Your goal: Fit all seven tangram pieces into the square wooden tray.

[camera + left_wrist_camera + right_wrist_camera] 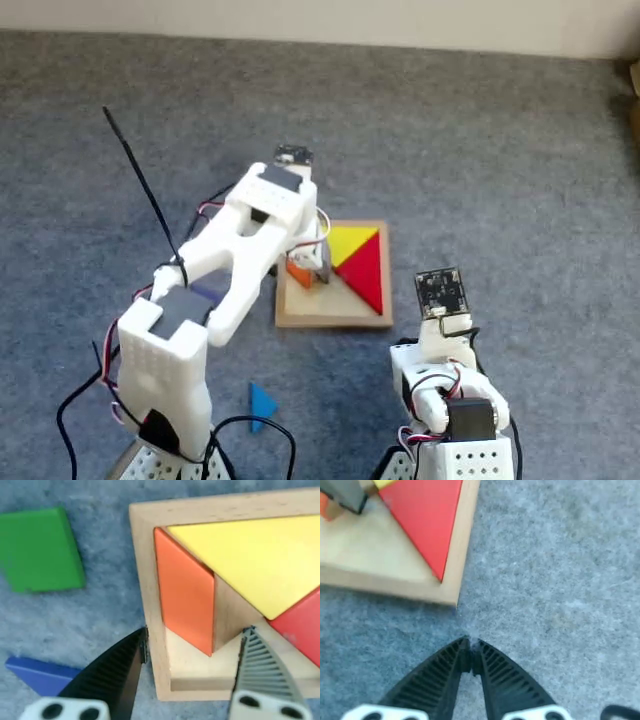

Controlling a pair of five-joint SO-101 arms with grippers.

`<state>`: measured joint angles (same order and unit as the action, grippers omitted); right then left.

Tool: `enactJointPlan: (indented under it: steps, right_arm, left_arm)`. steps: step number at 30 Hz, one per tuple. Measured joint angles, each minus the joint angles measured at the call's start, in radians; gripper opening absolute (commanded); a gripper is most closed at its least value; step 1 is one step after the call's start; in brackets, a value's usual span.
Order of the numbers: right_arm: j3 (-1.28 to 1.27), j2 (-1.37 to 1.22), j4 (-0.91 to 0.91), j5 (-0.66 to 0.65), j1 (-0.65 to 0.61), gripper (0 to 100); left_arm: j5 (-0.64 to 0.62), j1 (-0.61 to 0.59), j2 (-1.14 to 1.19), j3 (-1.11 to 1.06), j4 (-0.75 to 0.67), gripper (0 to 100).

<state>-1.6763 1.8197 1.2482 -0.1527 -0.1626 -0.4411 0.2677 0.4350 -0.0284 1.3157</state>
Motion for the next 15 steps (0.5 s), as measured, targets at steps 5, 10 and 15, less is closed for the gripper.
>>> enactJointPlan:
  steps: [5,10,15]
  right_arm:
    - [0.0,0.0,0.0,0.0,0.0,1.7]
    - [0.0,0.0,0.0,0.0,0.0,1.7]
    - [0.0,0.0,0.0,0.0,0.0,1.7]
  left_arm:
    - [0.0,-0.023,0.02,0.077,0.054,29]
    - [0.0,-0.025,0.02,0.141,0.123,29]
    - [0.0,-0.025,0.02,0.186,0.178,29]
